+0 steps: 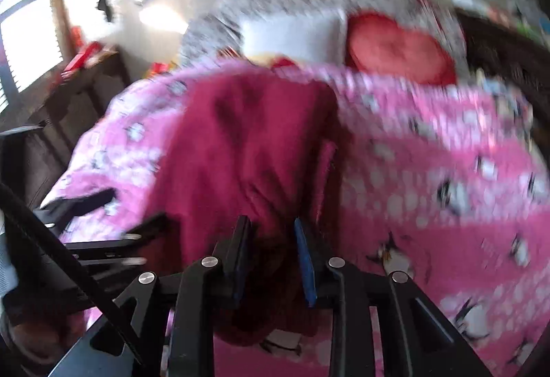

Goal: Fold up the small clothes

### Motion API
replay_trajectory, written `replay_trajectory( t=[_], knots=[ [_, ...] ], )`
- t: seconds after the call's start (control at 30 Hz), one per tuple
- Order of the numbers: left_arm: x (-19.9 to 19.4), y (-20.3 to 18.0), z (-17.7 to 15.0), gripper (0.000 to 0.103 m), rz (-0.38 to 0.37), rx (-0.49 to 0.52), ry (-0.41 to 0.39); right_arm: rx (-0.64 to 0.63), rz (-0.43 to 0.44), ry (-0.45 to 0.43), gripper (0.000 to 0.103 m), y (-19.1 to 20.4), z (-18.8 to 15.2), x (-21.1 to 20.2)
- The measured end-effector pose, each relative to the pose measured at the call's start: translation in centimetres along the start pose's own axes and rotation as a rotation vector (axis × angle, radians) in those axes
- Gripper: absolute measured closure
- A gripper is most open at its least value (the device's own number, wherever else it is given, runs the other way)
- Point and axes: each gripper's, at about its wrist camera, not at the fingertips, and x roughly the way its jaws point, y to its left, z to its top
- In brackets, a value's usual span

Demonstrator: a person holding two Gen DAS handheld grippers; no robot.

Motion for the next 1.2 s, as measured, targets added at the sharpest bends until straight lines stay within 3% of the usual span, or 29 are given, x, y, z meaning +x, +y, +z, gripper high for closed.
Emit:
replay_trajectory(
  t=[0.07, 0.1, 0.17, 0.2, 0.23, 0.33, 0.4, 0.5, 0.63, 0.73, 0.77, 0.8, 0.83, 0.87, 0.97, 1.2],
  knots=[
    [-0.3, 0.7, 0.0, 0.018, -0.024, -0.015, 0.020, 0.027, 0.030, -0.009, 0.073, -0.5, -0.2, 0.3],
    [-0.5, 1.1, 0.0, 0.018, -0.039, -0.027, 0.022, 0.041, 0.060, -0.027, 0.068, -0.7, -0.1, -0.3],
    [-1.0, 2.7, 0.3, 0.017, -0.094, -0.081, 0.013, 0.099, 0.130, -0.064, 0.038, -1.7, 0.1, -1.7],
    [-1.2, 3.3, 0.4, 0.016, -0.119, -0.108, 0.007, 0.139, 0.126, -0.093, 0.013, -2.4, 0.2, -2.3],
    [-1.3, 4.4, 0.7, 0.012, -0.162, -0.157, -0.002, 0.171, 0.116, -0.124, 0.008, -3.1, 0.2, -2.7],
    [-0.4, 5.8, 1.3, 0.006, -0.208, -0.232, -0.003, 0.221, 0.127, -0.110, 0.008, -4.8, 0.5, -1.9],
    [1.0, 5.7, 1.6, 0.006, -0.230, -0.228, 0.024, 0.272, 0.185, -0.078, 0.008, -5.9, 0.4, -0.3],
    [4.1, 5.4, 1.5, 0.006, -0.311, -0.247, 0.093, 0.315, 0.249, -0.053, 0.004, -7.1, 0.5, 1.7],
    [6.7, 4.9, 1.4, 0.000, -0.405, -0.291, 0.104, 0.330, 0.307, -0.032, 0.000, -7.4, 0.7, 4.1],
    [7.8, 4.3, 1.5, 0.000, -0.453, -0.313, 0.131, 0.300, 0.298, -0.059, 0.006, -7.1, 0.9, 4.7],
    [7.7, 4.0, 1.6, 0.007, -0.461, -0.302, 0.129, 0.281, 0.274, -0.064, 0.011, -6.8, 1.1, 4.5],
    [7.4, 3.8, 1.7, 0.017, -0.485, -0.284, 0.124, 0.256, 0.258, -0.080, 0.029, -6.4, 1.2, 4.1],
    [7.0, 3.6, 2.0, 0.043, -0.524, -0.267, 0.122, 0.246, 0.300, -0.092, 0.062, -6.2, 1.4, 3.7],
    [6.2, 3.3, 2.3, 0.045, -0.516, -0.245, 0.119, 0.259, 0.338, -0.084, 0.062, -5.8, 1.6, 3.2],
    [3.5, 2.9, 2.8, 0.057, -0.467, -0.181, 0.102, 0.188, 0.282, -0.096, 0.063, -3.7, 2.1, 1.3],
    [-4.1, 5.8, 1.6, 0.057, -0.435, -0.149, 0.114, 0.177, 0.412, -0.096, 0.063, 0.0, 0.4, -4.1]
  ],
)
